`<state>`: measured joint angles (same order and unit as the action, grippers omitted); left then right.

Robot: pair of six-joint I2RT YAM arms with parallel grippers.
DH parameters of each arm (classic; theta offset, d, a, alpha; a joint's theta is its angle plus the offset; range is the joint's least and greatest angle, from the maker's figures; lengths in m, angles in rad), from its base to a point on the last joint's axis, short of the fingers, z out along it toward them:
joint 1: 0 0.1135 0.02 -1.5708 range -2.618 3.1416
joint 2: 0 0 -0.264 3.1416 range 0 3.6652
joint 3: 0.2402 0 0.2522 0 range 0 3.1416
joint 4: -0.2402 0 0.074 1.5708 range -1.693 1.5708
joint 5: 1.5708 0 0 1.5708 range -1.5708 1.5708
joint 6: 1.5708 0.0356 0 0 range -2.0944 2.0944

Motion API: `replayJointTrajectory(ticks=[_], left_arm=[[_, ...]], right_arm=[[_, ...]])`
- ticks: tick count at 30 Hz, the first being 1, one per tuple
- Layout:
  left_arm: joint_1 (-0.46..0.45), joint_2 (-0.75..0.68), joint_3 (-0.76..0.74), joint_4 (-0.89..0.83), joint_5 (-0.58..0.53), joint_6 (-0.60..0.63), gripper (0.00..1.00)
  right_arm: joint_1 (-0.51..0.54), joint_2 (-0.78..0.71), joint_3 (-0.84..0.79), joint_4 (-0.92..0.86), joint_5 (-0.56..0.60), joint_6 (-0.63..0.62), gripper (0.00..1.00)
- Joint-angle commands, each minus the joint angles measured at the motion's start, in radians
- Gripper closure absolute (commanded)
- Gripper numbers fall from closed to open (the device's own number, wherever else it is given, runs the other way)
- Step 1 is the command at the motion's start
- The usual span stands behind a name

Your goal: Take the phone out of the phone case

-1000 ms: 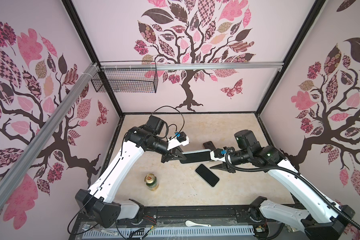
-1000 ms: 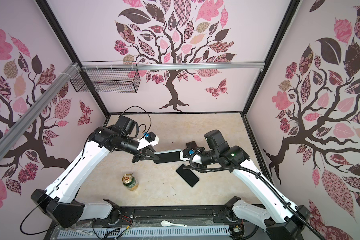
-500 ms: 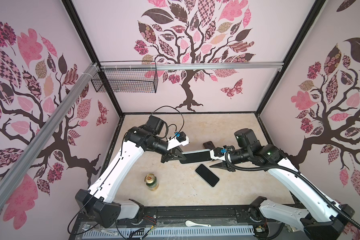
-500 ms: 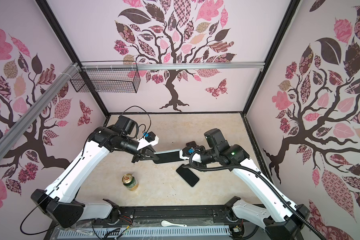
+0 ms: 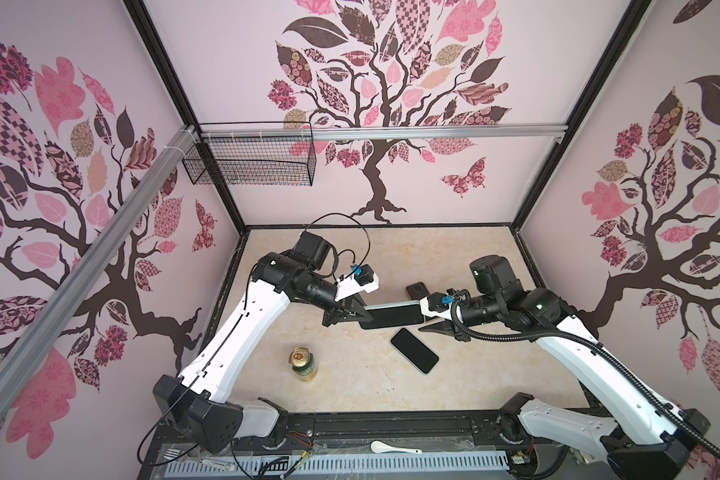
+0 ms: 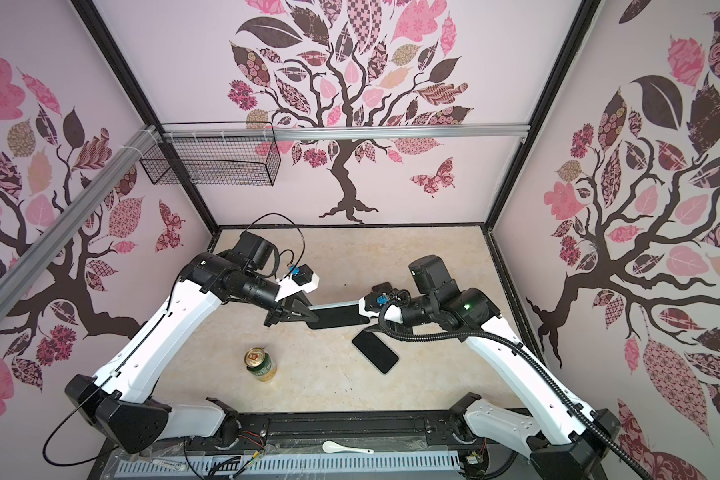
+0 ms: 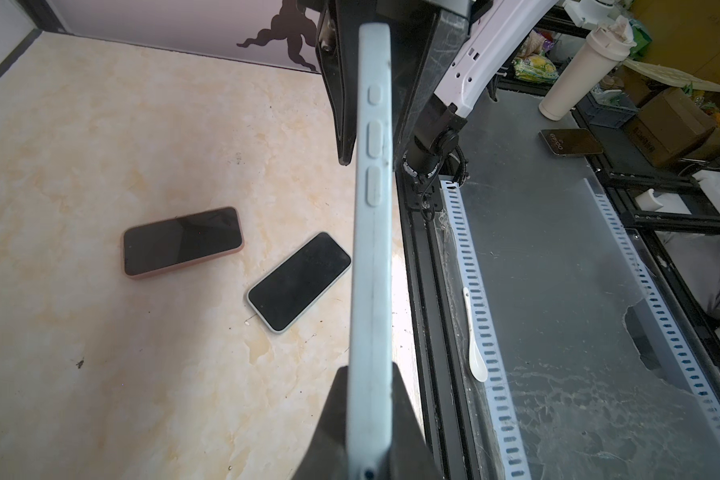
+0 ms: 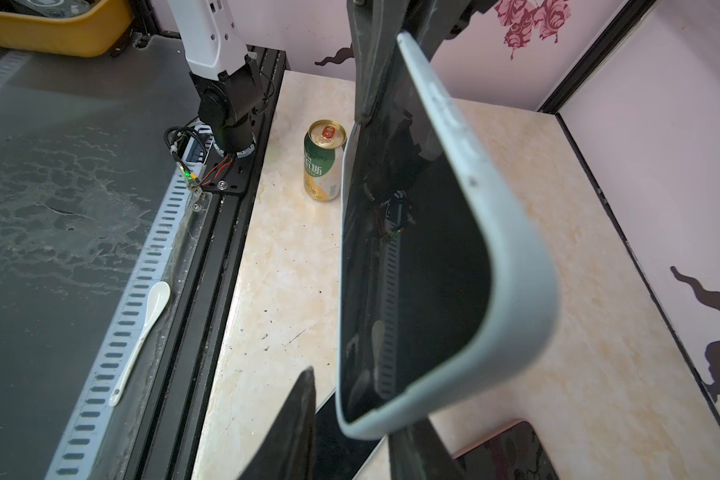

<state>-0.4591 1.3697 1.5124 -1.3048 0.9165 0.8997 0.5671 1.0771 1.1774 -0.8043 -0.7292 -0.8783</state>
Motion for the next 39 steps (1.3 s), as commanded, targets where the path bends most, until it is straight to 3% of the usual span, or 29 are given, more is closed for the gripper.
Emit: replayJointTrajectory(ticks=[1,8,17,39], left_arm=[[-0.001,-0.003,0.012,0.012,0.027,0.015,1.0],[-0.001,-0.003,0.014,0.011,0.027,0.013,1.0],[-0.001,-0.014,0.017,0.01,0.032,0.015,1.0],[-0.001,0.043,0.091,-0.071,0.039,0.041,1.0]], right_arm=[[0.004,0.009,0.033,-0.02,-0.024,-0.009,0.71],[0.005,0.017,0.037,-0.026,-0.029,-0.011,0.77],[0.012,0.029,0.041,-0.032,-0.03,-0.011,0.71],[0.046,0.028,0.038,-0.013,0.003,-0.059,1.0]])
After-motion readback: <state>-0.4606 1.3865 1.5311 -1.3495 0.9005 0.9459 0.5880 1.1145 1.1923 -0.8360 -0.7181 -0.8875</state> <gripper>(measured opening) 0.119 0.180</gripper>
